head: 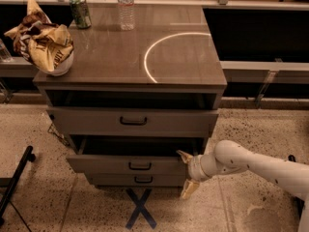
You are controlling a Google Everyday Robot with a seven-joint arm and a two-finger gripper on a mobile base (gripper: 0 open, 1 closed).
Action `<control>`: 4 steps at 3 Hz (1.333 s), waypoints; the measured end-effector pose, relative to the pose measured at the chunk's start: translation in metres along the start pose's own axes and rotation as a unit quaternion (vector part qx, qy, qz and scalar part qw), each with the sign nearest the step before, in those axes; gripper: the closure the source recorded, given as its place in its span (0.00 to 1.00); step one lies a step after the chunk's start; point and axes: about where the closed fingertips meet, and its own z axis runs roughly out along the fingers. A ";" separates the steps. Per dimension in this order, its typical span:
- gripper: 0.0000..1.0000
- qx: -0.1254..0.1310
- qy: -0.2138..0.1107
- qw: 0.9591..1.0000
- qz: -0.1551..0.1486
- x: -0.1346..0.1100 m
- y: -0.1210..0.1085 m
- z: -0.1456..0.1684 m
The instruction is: Open middle drawer
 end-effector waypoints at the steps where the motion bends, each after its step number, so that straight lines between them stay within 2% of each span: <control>1: 0.00 0.000 0.000 1.000 0.000 0.000 0.000 0.000; 2: 0.00 0.000 0.000 1.000 0.000 0.000 0.000 0.000; 3: 0.26 0.000 0.000 1.000 0.000 0.000 0.000 0.000; 4: 0.41 0.000 0.000 1.000 0.000 -0.003 -0.001 -0.003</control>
Offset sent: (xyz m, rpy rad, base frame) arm 0.0090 0.0473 0.0667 0.1995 -0.0958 0.0987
